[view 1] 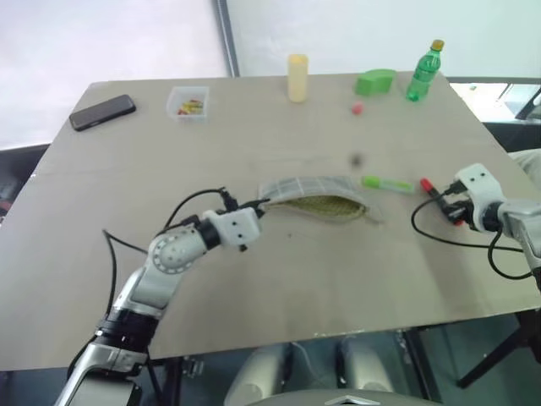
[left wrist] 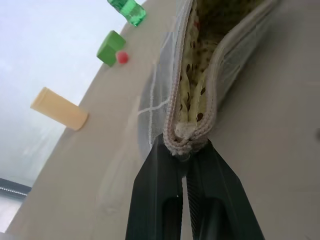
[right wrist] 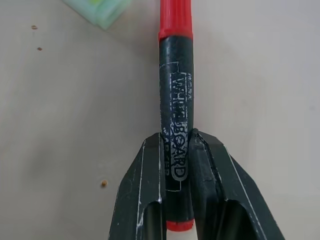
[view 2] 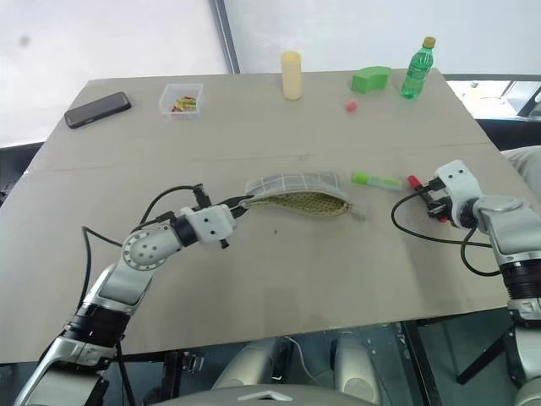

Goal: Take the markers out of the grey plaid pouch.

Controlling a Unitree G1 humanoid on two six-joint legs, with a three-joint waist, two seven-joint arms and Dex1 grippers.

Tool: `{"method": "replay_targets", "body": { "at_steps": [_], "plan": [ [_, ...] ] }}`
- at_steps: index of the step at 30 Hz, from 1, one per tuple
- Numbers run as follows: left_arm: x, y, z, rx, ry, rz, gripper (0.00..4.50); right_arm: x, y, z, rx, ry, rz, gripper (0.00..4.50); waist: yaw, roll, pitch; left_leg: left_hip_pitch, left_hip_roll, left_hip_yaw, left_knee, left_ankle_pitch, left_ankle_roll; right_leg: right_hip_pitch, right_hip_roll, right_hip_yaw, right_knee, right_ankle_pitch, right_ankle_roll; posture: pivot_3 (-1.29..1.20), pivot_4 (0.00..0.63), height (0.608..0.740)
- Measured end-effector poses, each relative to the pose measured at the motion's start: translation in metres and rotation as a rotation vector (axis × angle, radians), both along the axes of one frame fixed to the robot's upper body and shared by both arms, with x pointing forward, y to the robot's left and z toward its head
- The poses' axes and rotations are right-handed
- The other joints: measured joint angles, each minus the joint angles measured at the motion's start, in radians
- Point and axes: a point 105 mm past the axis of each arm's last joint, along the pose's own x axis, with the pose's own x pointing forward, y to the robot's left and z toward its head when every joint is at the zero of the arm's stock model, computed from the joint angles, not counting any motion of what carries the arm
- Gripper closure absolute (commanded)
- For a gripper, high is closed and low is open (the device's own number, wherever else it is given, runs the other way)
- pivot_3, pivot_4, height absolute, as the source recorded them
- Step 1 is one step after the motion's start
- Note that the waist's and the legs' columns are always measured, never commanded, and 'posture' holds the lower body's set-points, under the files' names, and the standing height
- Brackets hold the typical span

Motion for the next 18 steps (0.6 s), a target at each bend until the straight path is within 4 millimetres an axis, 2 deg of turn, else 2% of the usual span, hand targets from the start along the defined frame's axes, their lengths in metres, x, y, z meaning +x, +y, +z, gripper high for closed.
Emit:
{"method": "replay_targets", "body": {
  "at_steps": [3,5,7,10,12,16,18],
  "plan": [
    [-0.006,0.01,-0.007,0.022,0.009,0.008,4.5,0.002,-0.003,-0.004,-0.003,-0.007,-0.013,2.47,-0.001,0.0,0.0,0.0,0.0,0.0,0.0,-0.001,0.0,0.0,0.0,0.0,0.0,0.001,0.0,0.0,0.15,0.74],
    [-0.008,0.017,-0.011,0.033,0.017,0.024,4.5,0.001,-0.006,-0.001,-0.012,-0.032,-0.024,1.4,-0.001,0.001,0.0,0.001,0.0,0.0,0.0,-0.001,0.0,0.0,0.001,0.0,0.001,0.001,0.0,0.0,0.15,0.74],
    [-0.009,0.026,-0.012,0.029,0.01,0.059,4.5,0.0,-0.002,0.006,-0.001,-0.085,-0.01,0.61,0.0,0.003,0.001,0.0,0.001,0.0,0.0,0.0,0.0,-0.002,0.001,0.0,0.001,0.001,0.0,0.0,0.15,0.74],
    [-0.007,0.047,-0.013,0.073,-0.03,0.137,4.5,-0.008,0.017,0.027,0.041,-0.221,0.068,0.61,0.001,0.004,0.001,0.0,0.001,0.0,-0.003,0.0,0.0,-0.003,0.001,0.0,0.001,0.001,0.0,0.0,0.15,0.74],
    [-0.006,0.072,-0.016,0.113,-0.056,0.241,4.5,-0.022,0.041,0.045,0.092,-0.336,0.173,0.61,0.001,0.004,0.001,-0.001,0.002,0.001,-0.004,0.001,-0.001,-0.004,0.002,0.001,0.001,0.001,0.0,0.0,0.15,0.74],
    [-0.006,0.099,-0.013,0.132,-0.096,0.358,4.5,-0.053,0.093,0.061,0.217,-0.419,0.36,0.61,0.006,0.004,0.001,-0.001,0.002,0.001,-0.003,-0.003,-0.002,-0.003,0.002,0.0,-0.001,0.001,0.0,0.0,0.15,0.74],
    [-0.007,0.104,-0.016,0.121,-0.081,0.383,3.76,-0.068,0.116,0.057,0.268,-0.409,0.436,0.54,0.013,0.004,0.001,0.0,0.002,0.001,-0.002,-0.003,-0.002,-0.003,0.002,0.0,0.0,0.001,0.0,0.0,0.15,0.74]
  ]
}}
